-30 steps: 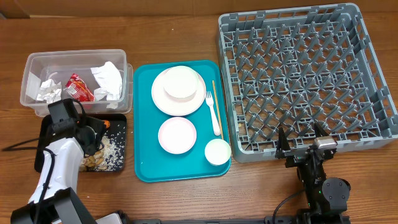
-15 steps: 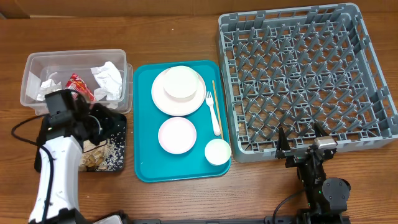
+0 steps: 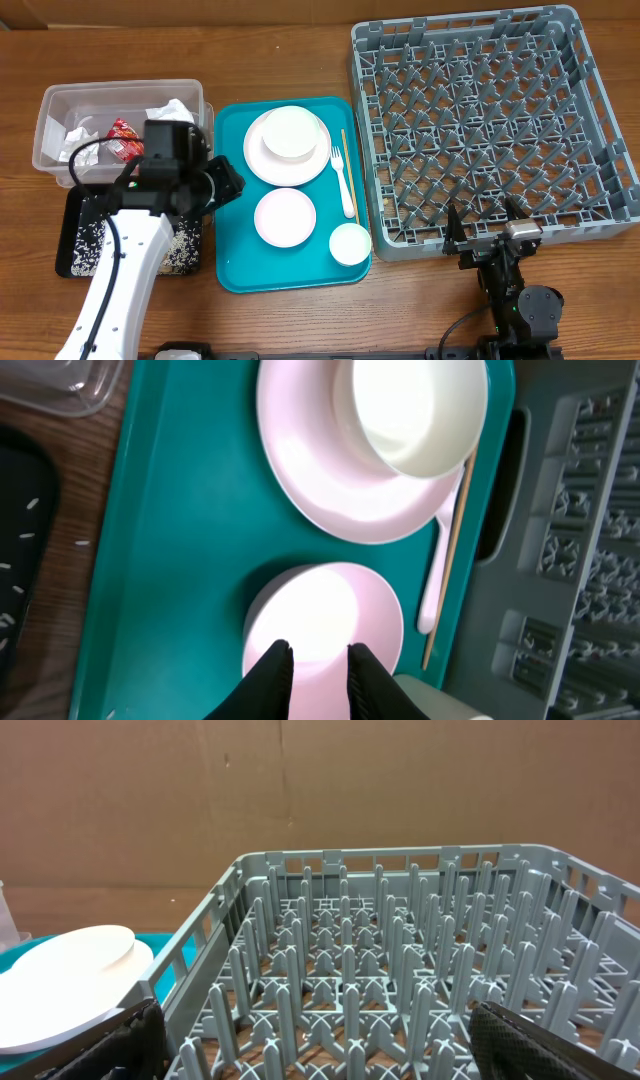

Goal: Sort waste into correct bins and load items into the dishwasher
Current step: 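Release the carrot and move the left gripper over the pink bowl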

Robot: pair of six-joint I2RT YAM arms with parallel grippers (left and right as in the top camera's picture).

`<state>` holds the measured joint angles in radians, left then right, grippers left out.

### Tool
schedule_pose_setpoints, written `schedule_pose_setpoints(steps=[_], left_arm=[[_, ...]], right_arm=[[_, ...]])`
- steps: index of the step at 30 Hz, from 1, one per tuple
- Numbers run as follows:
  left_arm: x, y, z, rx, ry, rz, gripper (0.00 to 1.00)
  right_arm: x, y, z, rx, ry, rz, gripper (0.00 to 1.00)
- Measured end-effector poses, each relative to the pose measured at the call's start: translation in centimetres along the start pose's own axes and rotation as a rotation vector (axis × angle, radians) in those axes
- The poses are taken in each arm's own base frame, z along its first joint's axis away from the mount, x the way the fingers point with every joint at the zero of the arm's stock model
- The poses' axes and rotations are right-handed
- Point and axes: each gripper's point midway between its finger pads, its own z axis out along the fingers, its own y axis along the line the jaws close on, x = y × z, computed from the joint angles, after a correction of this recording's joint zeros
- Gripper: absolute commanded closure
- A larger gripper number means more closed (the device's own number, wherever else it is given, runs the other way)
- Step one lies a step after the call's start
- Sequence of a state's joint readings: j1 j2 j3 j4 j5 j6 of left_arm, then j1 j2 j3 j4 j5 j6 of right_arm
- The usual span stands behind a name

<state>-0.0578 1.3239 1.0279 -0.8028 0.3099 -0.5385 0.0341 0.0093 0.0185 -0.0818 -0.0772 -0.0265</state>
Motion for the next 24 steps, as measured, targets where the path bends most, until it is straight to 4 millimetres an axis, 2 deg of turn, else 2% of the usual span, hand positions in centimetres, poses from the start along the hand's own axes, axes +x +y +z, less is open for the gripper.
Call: schedule_pose_setpoints(steps=[5, 9, 10, 13, 15, 18, 24], left_arm=[[1.0, -2.5, -0.6, -0.094, -0.032, 0.152, 0.71], [2.4, -2.9, -0.3, -0.169, -0.038, 0.249, 0.71], [2.8, -3.1, -0.2, -0.180, -0.037, 0.267, 0.68], [3.4, -3.2, -0.2, -0.205, -0.033, 0.304, 0.57], [3.7, -3.2, -0.2, -0.215, -0.032, 0.316, 0.55], [3.8, -3.1, -0.2, -0.224, -0.029, 0.323, 0.40], [4.5, -2.5, -0.3, -0.244, 0.002, 0.320, 0.36]], right_arm=[[0.0, 0.0, 0.0, 0.000, 0.000, 0.000, 0.00], [0.0, 0.0, 0.0, 0.000, 0.000, 0.000, 0.00], [0.0, 0.0, 0.0, 0.000, 0.000, 0.000, 0.00], [0.0, 0.0, 0.0, 0.000, 0.000, 0.000, 0.00], [0.0, 0.0, 0.0, 0.000, 0.000, 0.000, 0.00], [0.0, 0.0, 0.0, 0.000, 0.000, 0.000, 0.00], [0.0, 0.0, 0.0, 0.000, 0.000, 0.000, 0.00]])
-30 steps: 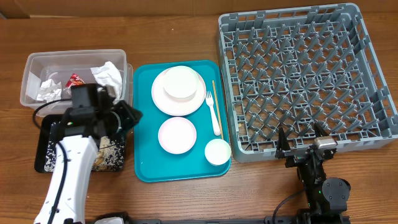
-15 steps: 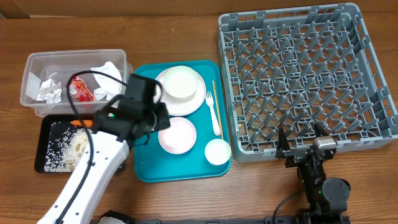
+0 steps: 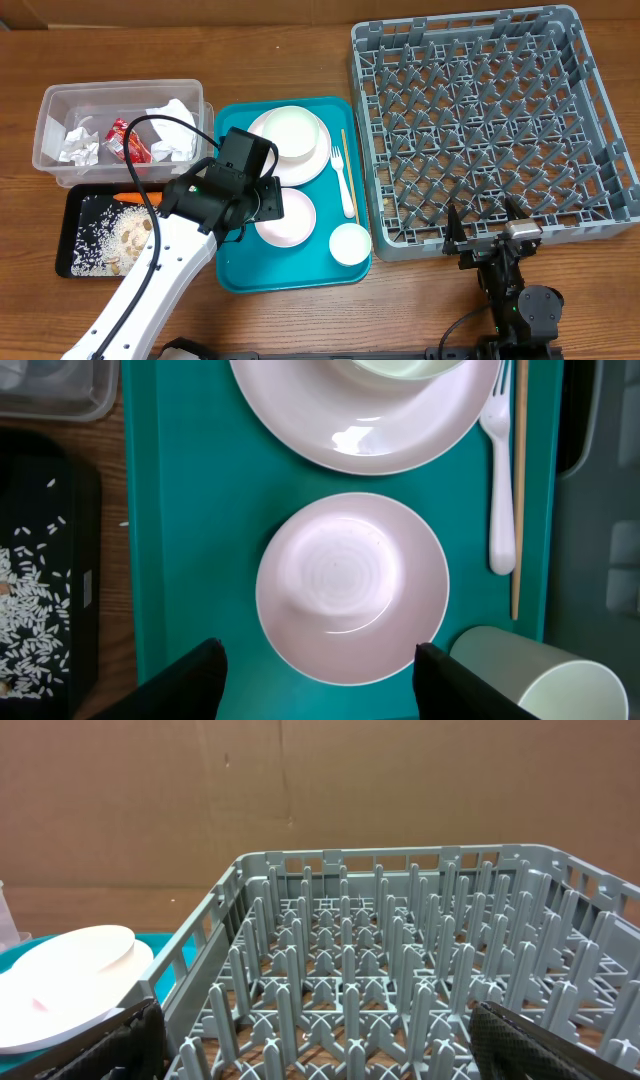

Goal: Sort waste into correct bins and load items into the dishwasher
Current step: 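Release the carrot and move the left gripper over the pink bowl, then move the right gripper from the rack toward the teal tray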

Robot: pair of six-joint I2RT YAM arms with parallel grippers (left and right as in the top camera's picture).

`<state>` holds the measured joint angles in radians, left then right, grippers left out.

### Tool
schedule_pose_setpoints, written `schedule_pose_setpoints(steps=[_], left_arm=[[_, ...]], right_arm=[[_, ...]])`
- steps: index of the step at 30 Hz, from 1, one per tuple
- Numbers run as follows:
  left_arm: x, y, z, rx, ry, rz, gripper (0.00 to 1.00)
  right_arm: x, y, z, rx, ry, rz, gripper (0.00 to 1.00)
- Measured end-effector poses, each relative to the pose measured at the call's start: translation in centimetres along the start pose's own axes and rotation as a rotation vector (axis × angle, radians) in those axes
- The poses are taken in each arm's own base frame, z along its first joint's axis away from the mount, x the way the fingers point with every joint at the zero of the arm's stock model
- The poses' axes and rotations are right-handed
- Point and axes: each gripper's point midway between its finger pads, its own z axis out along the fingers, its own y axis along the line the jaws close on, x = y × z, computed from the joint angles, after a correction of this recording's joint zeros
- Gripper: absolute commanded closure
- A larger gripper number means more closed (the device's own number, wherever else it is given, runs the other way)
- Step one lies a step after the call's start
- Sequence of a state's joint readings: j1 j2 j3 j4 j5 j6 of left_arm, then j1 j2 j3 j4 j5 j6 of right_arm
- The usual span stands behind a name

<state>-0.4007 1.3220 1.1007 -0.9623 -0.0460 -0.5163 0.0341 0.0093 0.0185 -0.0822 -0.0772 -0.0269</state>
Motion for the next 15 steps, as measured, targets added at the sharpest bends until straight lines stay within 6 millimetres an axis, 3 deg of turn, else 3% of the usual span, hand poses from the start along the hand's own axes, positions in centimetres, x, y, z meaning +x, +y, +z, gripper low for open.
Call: schedule_pose_setpoints(steps=[11, 15], left_arm=[[0.5, 0.3, 0.0, -0.013, 0.021, 0.001, 0.34], [0.1, 0.1, 0.0, -0.003, 0.004, 0.000, 0.33]], right_arm=[[0.0, 0.0, 0.0, 0.000, -0.002, 0.000, 0.00], [-1.0, 0.1, 0.0, -0.003, -0.040, -0.004, 0.00]])
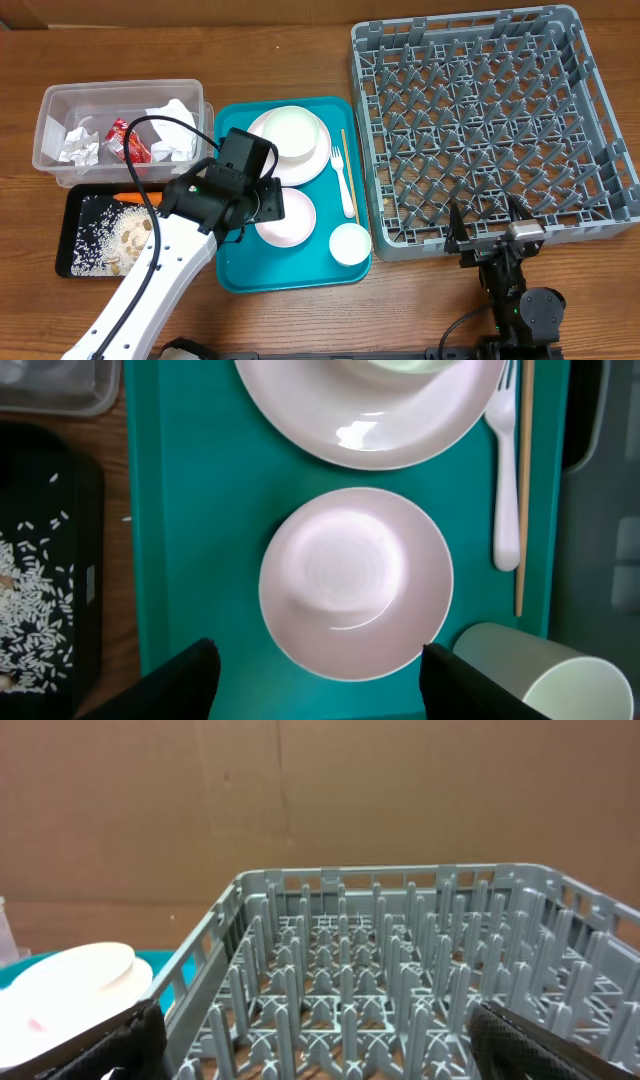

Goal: Sort waste into correct bins and load items into the dishwasher
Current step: 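Move the right gripper from the rack toward the teal tray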

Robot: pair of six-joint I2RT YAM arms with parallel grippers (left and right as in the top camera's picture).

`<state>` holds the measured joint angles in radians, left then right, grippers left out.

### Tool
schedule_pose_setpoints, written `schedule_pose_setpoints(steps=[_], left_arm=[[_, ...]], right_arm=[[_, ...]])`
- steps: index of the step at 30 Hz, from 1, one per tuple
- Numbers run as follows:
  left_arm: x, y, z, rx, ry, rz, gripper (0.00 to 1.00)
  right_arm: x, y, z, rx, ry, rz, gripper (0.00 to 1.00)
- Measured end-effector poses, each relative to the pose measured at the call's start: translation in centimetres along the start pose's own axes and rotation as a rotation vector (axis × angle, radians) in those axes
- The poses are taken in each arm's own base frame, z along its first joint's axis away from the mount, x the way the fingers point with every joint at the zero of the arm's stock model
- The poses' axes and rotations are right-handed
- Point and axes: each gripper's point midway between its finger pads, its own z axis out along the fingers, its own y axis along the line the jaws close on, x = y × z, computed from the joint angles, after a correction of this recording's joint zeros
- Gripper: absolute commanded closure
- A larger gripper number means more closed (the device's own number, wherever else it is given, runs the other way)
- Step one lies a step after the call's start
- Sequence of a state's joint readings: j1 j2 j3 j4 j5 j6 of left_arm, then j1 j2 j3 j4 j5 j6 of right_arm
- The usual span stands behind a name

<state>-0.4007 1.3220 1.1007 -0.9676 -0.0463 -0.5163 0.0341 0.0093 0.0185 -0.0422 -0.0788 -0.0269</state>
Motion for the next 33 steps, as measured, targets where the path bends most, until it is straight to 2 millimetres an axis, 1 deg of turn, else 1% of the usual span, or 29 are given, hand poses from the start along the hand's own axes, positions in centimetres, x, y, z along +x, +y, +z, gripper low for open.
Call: schedule_pose_setpoints(steps=[3, 7, 9, 11, 12, 13, 14, 16, 21, 24, 25, 26, 28, 30, 33], left_arm=[[0.0, -0.1, 0.0, 0.003, -0.001, 0.000, 0.34], [0.0, -0.2, 0.0, 0.008, 0.002, -0.001, 0.34], [0.0, -0.2, 0.0, 0.008, 0.002, -0.001, 0.34], [0.0, -0.2, 0.0, 0.008, 0.002, -0.001, 0.33], [0.0, -0.2, 0.0, 0.009, 0.001, -0.001, 0.32], [0.0, -0.2, 0.0, 0.009, 0.001, -0.001, 0.31], [-0.1, -0.2, 0.0, 0.011, -0.002, -0.001, 0.28], [-0.2, -0.3, 0.0, 0.014, -0.007, -0.004, 0.26], [-0.3, -0.3, 0.0, 0.016, -0.012, -0.005, 0.25], [-0.5, -0.4, 0.0, 0.020, -0.018, -0.005, 0.25], [-0.5, -0.4, 0.0, 0.021, -0.019, -0.005, 0.25], [-0.5, -0.5, 0.0, 0.021, -0.020, -0.005, 0.23], [-0.6, -0.5, 0.0, 0.022, -0.022, -0.005, 0.23], [-0.6, -0.5, 0.0, 0.020, -0.022, -0.005, 0.23], [-0.5, -0.3, 0.0, 0.015, -0.019, -0.005, 0.27]], right_arm=[[0.4, 0.6, 0.0, -0.037, 0.018, 0.003, 0.00], [-0.4, 2.8, -0.2, -0.162, -0.013, 0.041, 0.00], [-0.2, 3.4, -0.3, -0.201, 0.005, 0.105, 0.00], [0.9, 3.9, -0.5, -0.225, 0.069, 0.196, 0.00], [1.1, 4.0, -0.6, -0.227, 0.091, 0.227, 0.00], [1.2, 4.2, -0.8, -0.230, 0.116, 0.256, 0.00], [0.9, 4.3, -0.9, -0.233, 0.128, 0.276, 0.00], [-0.7, 4.3, -1.4, -0.222, 0.140, 0.305, 0.00], [-8.6, 3.9, -3.3, -0.174, 0.110, 0.321, 0.00], [-12.2, 3.9, -4.0, -0.148, 0.157, 0.313, 0.00], [-13.0, 3.9, -4.0, -0.141, 0.180, 0.311, 0.00], [-14.1, 3.8, -3.7, -0.125, 0.246, 0.315, 0.00], [-14.4, 3.8, -3.3, -0.101, 0.365, 0.328, 0.00], [-14.9, 3.8, -2.3, -0.094, 0.447, 0.339, 0.00], [-14.6, 4.3, -0.6, -0.110, 0.572, 0.367, 0.00]])
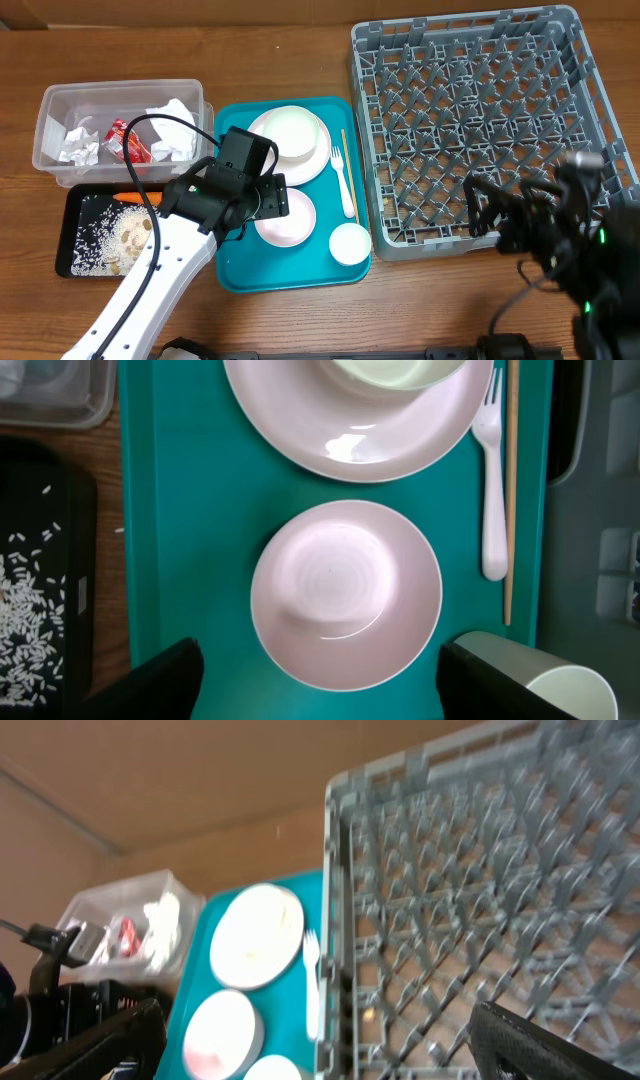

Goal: Sort waste into correct bins and load items into the dishwasher
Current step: 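Move the right gripper from the rack toward the teal tray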

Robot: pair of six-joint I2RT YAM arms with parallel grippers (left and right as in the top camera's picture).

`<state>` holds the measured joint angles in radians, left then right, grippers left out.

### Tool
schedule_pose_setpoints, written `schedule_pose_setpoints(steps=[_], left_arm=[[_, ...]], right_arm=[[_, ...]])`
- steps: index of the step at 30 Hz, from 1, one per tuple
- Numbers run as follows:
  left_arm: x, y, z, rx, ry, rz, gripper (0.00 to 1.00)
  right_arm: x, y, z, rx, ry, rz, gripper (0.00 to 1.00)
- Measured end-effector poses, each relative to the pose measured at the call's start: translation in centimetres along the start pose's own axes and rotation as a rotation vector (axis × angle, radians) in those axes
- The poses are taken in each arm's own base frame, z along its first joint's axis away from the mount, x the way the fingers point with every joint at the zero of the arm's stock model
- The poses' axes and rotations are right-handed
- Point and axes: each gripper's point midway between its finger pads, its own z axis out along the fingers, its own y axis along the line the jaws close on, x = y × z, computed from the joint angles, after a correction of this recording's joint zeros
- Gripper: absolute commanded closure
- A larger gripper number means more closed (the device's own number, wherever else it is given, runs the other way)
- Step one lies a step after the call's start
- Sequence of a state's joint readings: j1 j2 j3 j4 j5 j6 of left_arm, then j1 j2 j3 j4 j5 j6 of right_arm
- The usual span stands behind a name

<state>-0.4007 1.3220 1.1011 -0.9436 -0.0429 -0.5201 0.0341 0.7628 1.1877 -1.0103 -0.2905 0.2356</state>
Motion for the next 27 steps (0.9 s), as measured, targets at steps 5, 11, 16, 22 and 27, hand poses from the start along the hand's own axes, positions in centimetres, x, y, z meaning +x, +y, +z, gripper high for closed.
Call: schedule_pose_setpoints(steps=[5, 11, 16, 22, 27], left_arm=[[0.6, 0.4, 0.0, -0.015, 0.024, 0.009, 0.43], [0.6, 0.5, 0.0, -0.022, 0.025, 0.089, 0.60], [0.2, 1.6, 0.0, -0.077, 0.007, 0.137, 0.87], [-0.4, 2.9, -0.1, -0.099, 0.002, 0.122, 0.96], [0.5, 3.3, -0.1, -0.114, 0.039, 0.124, 0.96]], right_arm=[[2.1, 0.3, 3.1, -0.054, 0.201, 0.066, 0.18], [4.8, 0.5, 5.2, -0.102, 0.387, 0.138, 0.52], [7.2, 1.2, 7.0, -0.128, 0.528, 0.125, 0.75], [9.4, 2.6, 8.7, -0.145, 0.630, 0.062, 0.91], [10.8, 4.1, 9.9, -0.173, 0.680, -0.001, 0.92]])
